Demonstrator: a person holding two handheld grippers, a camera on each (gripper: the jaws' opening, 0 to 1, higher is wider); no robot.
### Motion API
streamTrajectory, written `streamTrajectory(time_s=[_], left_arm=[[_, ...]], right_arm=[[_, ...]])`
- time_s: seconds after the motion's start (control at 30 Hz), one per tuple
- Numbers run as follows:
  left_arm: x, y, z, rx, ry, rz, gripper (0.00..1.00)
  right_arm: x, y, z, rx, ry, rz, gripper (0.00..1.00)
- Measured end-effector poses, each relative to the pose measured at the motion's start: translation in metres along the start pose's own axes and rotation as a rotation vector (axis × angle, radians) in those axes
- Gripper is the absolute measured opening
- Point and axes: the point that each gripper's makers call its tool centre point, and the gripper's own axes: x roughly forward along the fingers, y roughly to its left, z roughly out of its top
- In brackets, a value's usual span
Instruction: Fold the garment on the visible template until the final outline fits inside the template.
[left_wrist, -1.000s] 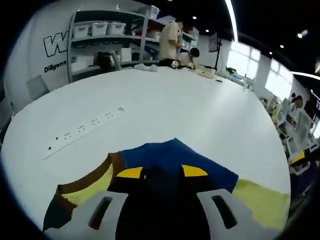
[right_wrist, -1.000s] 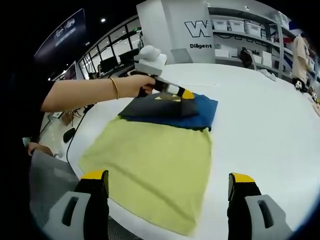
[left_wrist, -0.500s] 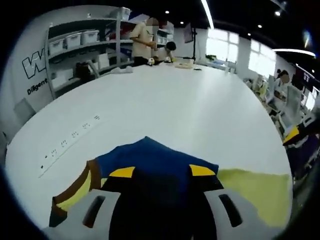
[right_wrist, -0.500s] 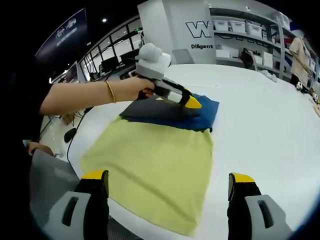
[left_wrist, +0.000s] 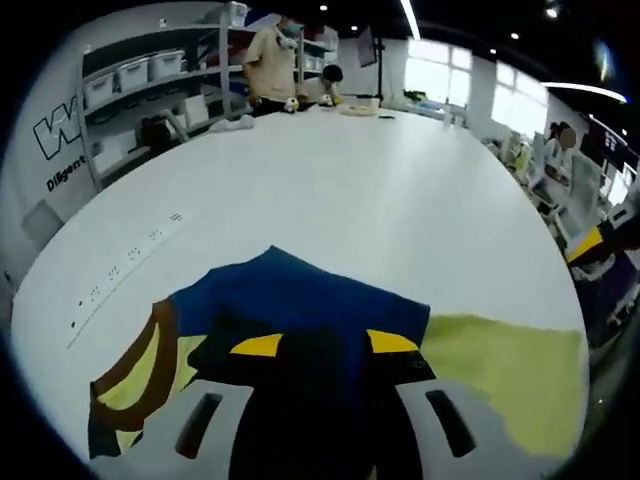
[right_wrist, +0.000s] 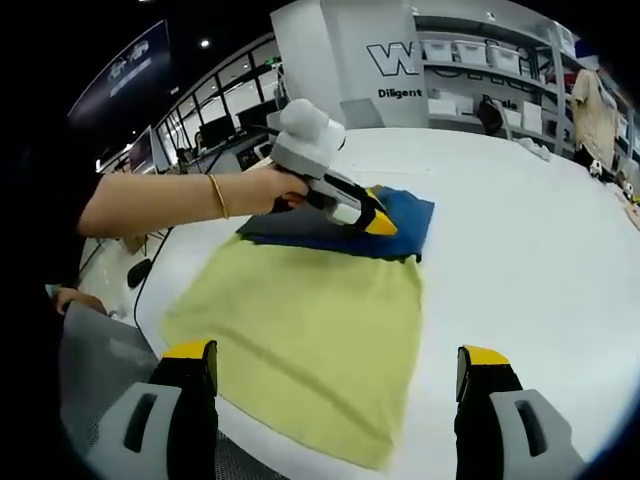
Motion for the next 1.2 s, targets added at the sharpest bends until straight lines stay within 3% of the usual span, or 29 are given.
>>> streamTrajectory(time_s=[0.37,0.43,0.77,1.0,1.2], left_arm=[[0.009,-0.003,-0.006,-0.018,-0.012,0.014,0.05],[0.009,-0.001,-0.006,-0.062,-0.028,0.009,0.04],[0.008,-0.001,-0.004,-0.051,-0.034,0.011,0.02],[0.003,-0.01,0.013,-0.058,-0.104,-0.037,0.01],[0.011,-0.015,0.01,-0.084,-0.108,-0.075,0.0]], right_arm=[[0.002,-0.002,-0.003,0.006,0.002,-0.004,0.99],[0.002,-0.003,-0.003,0.006,0.003,-0.005,0.99],[0.003,-0.004,-0.001,0.008,-0.002,-0.006,0.99],[0.004,-0.005,-0.001,0.004,0.001,-0.005,0.99],[0.004,-0.006,-0.001,0.007,-0.002,-0.005,0.99]])
